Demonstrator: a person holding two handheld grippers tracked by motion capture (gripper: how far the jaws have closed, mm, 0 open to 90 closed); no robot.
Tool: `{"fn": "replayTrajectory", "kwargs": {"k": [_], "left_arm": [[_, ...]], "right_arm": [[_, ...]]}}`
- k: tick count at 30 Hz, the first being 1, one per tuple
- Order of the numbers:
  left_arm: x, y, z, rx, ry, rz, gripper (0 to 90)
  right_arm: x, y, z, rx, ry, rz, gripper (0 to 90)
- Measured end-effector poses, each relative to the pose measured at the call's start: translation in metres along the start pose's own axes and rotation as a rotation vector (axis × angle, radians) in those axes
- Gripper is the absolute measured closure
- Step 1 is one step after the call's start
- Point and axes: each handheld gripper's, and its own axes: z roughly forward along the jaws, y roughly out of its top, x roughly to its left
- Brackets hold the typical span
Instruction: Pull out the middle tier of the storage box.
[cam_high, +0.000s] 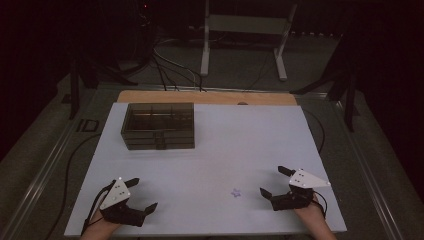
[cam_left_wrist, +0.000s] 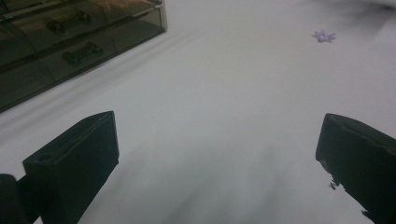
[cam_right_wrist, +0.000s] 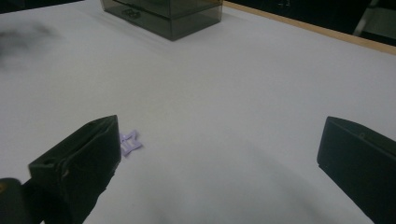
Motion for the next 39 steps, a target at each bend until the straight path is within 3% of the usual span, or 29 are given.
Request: {"fn": "replayTrajectory", "kwargs": {"k": [25, 30, 35, 39], "left_arm": [[-0.003, 0.005, 0.001, -0.003, -0.043, 0.029, 0.0], [-0.005, 0.011, 0.000, -0.005, -0.059, 0.051, 0.0], [-0.004, 0.016, 0.001, 0.007, -0.101, 0.070, 0.0], [-0.004, 0.022, 0.001, 0.009, -0.101, 0.094, 0.0]], "right_arm": [[0.004, 0.001, -0.001, -0.003, 0.004, -0.033, 0.0], [0.006, 0.001, -0.002, -0.004, 0.004, -0.034, 0.0], [0.007, 0.002, -0.001, -0.002, 0.003, -0.037, 0.0], [0.007, 0.002, -0.001, -0.005, 0.001, -0.038, 0.1]]}}
